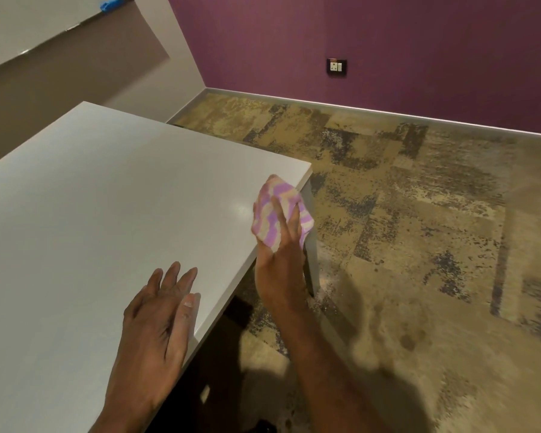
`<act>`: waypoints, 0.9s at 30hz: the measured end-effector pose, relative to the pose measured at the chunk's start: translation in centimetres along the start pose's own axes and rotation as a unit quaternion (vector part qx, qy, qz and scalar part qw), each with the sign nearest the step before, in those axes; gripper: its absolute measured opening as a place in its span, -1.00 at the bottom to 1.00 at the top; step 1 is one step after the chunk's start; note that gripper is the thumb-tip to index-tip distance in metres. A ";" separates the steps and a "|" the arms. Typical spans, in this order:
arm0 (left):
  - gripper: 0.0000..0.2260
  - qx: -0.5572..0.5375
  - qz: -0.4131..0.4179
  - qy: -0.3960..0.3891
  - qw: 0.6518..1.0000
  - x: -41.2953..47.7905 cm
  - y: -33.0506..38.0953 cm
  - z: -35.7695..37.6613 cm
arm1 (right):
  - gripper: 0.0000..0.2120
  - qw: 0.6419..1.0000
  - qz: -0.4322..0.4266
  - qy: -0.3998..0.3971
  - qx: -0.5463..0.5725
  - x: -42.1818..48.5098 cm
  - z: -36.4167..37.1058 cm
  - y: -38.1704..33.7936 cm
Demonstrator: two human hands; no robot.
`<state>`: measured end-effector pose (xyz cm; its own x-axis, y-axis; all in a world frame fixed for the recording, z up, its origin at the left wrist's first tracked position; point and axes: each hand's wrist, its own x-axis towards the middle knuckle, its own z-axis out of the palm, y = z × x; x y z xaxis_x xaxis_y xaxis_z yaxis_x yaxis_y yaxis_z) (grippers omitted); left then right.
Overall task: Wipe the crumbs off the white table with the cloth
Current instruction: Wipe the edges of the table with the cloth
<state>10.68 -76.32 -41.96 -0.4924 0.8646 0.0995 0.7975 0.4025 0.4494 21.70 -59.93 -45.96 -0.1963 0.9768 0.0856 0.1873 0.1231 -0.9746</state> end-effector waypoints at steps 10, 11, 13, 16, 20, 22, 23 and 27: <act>-0.42 -0.010 -0.007 -0.011 1.000 -0.4 0.6 -0.3 | -0.22 0.996 0.005 -0.092 0.013 -7.4 0.2 0.0; -0.43 -0.015 -0.005 -0.010 1.000 -0.4 0.5 -0.3 | -0.15 0.994 0.010 -0.110 0.017 -8.3 0.2 0.0; -0.43 -0.020 -0.004 -0.007 1.000 -0.5 0.3 -0.3 | -0.07 0.992 -0.007 -0.123 0.019 -10.5 0.4 -0.2; -0.47 -0.045 -0.007 0.000 0.999 -0.4 0.2 -0.3 | -0.03 0.990 0.021 -0.139 0.020 -13.7 1.0 -0.8; -0.49 -0.097 -0.019 0.003 0.995 0.1 -0.2 -0.2 | -0.10 0.989 0.016 -0.146 0.010 -16.1 1.5 -2.0; -0.46 -0.105 -0.027 0.004 0.994 0.3 -0.4 -0.2 | -0.24 0.992 0.003 -0.129 -0.005 -16.3 1.6 -1.9; -0.45 -0.102 -0.028 0.003 0.994 0.4 -0.4 -0.2 | -0.31 0.989 0.004 -0.148 -0.010 -16.1 1.4 -1.8; -0.46 -0.096 -0.036 0.002 0.995 0.6 -0.3 -0.4 | -0.45 0.965 -0.034 -0.259 0.002 -16.3 -0.6 -0.3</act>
<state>10.04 -76.08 -41.70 -0.5474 0.8344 0.0636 0.6792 0.3986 0.6163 25.42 -75.83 -46.90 -0.6630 0.7477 0.0356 0.1538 0.1826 -0.9711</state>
